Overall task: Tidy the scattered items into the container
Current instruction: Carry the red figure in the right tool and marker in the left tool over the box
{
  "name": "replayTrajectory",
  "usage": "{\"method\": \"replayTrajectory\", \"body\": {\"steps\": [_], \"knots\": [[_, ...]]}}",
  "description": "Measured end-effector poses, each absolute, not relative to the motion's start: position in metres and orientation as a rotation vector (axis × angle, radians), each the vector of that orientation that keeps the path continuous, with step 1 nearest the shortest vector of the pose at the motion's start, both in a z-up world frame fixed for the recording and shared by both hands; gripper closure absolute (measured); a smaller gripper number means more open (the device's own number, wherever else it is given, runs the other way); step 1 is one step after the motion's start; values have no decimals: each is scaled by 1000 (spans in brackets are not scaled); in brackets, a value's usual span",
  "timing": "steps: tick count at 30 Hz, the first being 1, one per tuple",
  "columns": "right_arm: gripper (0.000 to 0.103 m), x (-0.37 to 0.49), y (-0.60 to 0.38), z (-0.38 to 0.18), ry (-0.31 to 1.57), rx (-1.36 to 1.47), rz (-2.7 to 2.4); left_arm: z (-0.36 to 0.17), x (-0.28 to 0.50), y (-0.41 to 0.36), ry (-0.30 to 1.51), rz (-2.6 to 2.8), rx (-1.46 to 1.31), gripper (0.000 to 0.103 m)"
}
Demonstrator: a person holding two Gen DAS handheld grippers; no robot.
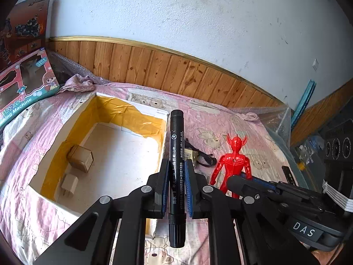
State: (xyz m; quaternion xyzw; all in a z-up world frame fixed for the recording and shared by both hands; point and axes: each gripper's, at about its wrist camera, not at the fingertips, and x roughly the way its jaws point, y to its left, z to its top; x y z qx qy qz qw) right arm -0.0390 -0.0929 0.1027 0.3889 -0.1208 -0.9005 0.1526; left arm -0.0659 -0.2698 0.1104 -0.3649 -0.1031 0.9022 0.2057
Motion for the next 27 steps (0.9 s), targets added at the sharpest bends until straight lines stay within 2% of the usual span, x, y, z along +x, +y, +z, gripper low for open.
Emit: {"method": "replayTrajectory", "body": {"steps": [17,27], "knots": [[87,-70,-139,138,-232,1048,-2586,108,-93,-315,-419,2572,-1061,89],[87,-97,-157,138,-234,1079,-2568,102,-101,-332,-477,2577,-1098,89]]}}
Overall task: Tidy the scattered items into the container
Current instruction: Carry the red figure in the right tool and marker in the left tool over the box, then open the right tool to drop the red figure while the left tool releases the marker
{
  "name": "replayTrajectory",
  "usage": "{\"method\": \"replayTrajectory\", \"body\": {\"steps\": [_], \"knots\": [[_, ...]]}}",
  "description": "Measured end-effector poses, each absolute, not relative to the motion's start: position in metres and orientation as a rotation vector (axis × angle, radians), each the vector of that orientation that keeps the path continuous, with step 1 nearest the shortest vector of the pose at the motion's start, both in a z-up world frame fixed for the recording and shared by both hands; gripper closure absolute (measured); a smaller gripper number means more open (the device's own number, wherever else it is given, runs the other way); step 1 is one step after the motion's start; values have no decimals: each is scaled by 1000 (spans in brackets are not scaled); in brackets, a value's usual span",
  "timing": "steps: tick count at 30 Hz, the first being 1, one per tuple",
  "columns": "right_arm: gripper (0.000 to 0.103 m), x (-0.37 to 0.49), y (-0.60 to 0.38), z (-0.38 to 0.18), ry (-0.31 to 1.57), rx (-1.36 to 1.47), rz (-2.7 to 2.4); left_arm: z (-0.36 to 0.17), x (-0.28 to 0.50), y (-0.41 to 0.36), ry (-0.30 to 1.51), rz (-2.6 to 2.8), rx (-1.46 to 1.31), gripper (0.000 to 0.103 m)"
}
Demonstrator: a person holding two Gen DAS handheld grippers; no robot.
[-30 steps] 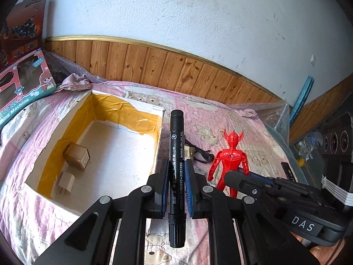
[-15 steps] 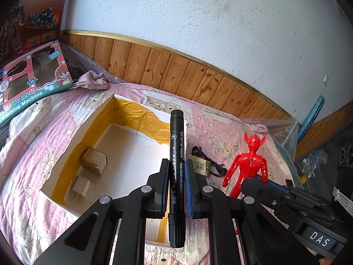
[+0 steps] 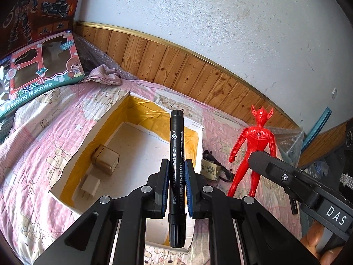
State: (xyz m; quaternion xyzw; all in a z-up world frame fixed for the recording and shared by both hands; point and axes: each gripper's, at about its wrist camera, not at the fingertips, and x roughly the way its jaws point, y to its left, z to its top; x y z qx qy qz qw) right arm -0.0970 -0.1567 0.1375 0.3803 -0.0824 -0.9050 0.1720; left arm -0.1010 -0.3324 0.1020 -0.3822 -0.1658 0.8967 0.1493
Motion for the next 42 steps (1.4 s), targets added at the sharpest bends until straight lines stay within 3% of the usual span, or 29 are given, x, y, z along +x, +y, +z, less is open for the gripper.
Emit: {"method": "replayTrajectory", "body": {"steps": [42], "knots": [[87,-226,-177,65,11,1400,-2505,53,-142,-322,-675,2418,-1315,89]]}}
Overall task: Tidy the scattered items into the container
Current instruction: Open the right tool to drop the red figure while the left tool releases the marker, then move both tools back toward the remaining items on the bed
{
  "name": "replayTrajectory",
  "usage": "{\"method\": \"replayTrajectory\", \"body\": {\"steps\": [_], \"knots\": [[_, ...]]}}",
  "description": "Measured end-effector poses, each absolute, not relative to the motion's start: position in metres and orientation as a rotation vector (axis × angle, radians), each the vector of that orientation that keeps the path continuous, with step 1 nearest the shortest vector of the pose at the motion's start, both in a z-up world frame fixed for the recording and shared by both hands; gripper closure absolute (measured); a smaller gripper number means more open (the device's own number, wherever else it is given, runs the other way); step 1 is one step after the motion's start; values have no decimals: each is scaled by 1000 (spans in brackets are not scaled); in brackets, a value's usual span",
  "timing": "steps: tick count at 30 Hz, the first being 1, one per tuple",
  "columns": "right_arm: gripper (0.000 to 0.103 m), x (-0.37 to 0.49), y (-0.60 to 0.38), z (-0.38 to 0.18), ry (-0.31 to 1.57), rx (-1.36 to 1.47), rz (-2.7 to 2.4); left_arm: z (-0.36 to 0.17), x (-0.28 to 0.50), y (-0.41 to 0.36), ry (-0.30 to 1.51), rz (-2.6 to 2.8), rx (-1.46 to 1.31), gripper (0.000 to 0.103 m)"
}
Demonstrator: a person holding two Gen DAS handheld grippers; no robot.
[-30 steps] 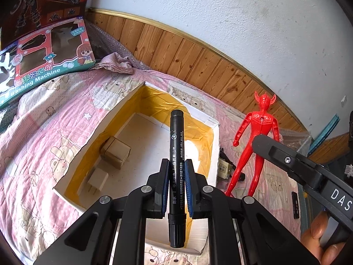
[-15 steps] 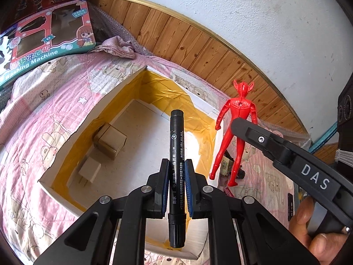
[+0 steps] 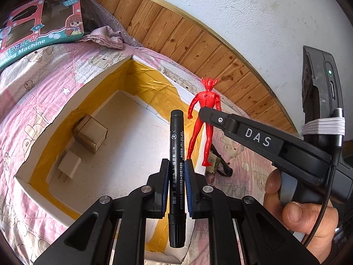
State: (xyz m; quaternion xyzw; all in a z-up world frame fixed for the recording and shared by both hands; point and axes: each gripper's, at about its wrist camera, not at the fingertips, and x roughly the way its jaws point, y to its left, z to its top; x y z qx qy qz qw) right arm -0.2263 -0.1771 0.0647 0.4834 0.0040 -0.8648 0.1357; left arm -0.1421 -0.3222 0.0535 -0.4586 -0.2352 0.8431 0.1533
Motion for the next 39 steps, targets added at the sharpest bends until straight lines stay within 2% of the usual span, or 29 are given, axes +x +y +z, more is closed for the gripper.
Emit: {"method": "replayTrajectory", "body": {"steps": [12,13,14,15,16,21,25,29,39], "knots": [[85,-246,-174,36,41,1488,-2438,34,-150,-309,-568,2489,-1426,89],[84,-246,-172,36,33,1483,-2432,32,-151,-309,-544,2511,-1449,86],[77,-245,-170,36,22,1478,-2427,29,-152,-308,-525,2526,-1470,77],[74,-244,-168,37,7,1472,-2421,28,-152,-308,-515,2538,-1481,74],[74,-242,-165,38,-9,1464,-2419,27,-152,-309,-512,2543,-1486,70],[74,-224,-152,56,-92,1399,-2418,31,-150,-319,-536,2587,-1470,70],[74,-194,-150,71,-107,1314,-2412,39,-147,-343,-640,2652,-1452,70],[78,-157,-141,79,-108,1227,-2415,42,-142,-350,-667,2673,-1438,70],[79,-93,-73,63,-358,1199,-2406,74,-107,-286,-296,2717,-1158,70]]}}
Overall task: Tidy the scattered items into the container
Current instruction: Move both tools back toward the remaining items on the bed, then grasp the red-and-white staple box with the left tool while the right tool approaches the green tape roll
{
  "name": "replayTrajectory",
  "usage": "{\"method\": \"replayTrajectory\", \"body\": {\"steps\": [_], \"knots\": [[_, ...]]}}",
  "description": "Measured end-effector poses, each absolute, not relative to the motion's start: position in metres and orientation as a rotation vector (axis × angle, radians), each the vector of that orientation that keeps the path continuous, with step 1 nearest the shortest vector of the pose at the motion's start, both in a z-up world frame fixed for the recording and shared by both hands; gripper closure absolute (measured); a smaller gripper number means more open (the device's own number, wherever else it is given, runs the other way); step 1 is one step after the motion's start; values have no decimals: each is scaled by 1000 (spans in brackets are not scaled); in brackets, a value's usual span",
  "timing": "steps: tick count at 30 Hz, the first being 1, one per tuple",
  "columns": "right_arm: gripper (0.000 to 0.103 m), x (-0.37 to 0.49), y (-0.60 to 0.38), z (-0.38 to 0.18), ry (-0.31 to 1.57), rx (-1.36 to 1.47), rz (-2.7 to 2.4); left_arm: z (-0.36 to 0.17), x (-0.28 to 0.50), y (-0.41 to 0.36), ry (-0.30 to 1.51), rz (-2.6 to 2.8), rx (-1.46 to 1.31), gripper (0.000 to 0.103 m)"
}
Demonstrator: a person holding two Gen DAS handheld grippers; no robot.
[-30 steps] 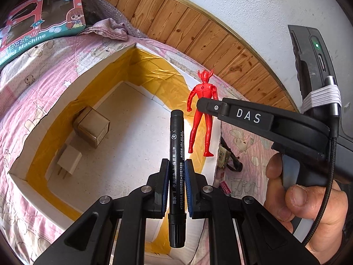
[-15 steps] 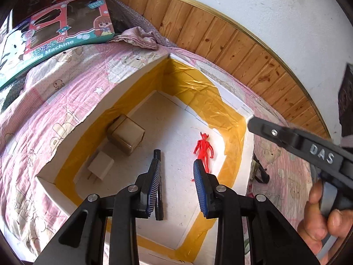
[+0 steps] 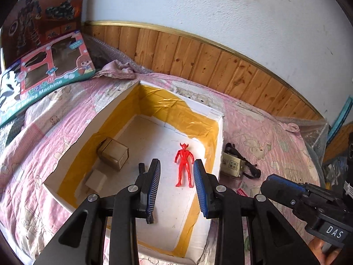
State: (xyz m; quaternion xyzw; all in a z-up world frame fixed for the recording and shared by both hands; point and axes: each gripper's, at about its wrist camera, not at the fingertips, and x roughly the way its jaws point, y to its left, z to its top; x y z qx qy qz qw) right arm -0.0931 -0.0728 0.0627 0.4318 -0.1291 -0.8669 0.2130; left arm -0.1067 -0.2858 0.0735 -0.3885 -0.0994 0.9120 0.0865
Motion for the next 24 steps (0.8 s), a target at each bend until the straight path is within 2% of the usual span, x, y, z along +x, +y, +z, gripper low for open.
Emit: {"method": "replayTrajectory", "body": {"steps": [9,16,18,19,22,24], "knots": [[79,-70,11,23,-553,1372,-2478,63,-77,-214,-46,2522,-1071,70],[76,-59,34,-10,-515,1494,-2474,20,-59,-149,124,2302,-1159,70],[76,-57,33,-15,-478,1507,-2464,9,-66,-144,108,2285,-1192,67],[76,-56,33,-17,-476,1512,-2456,5,-72,-142,99,2288,-1201,61],[72,-56,36,-22,-526,1534,-2407,-1,-86,-136,99,2301,-1199,51],[65,-53,35,-28,-526,1559,-2371,-2,-95,-128,104,2283,-1186,42]]}}
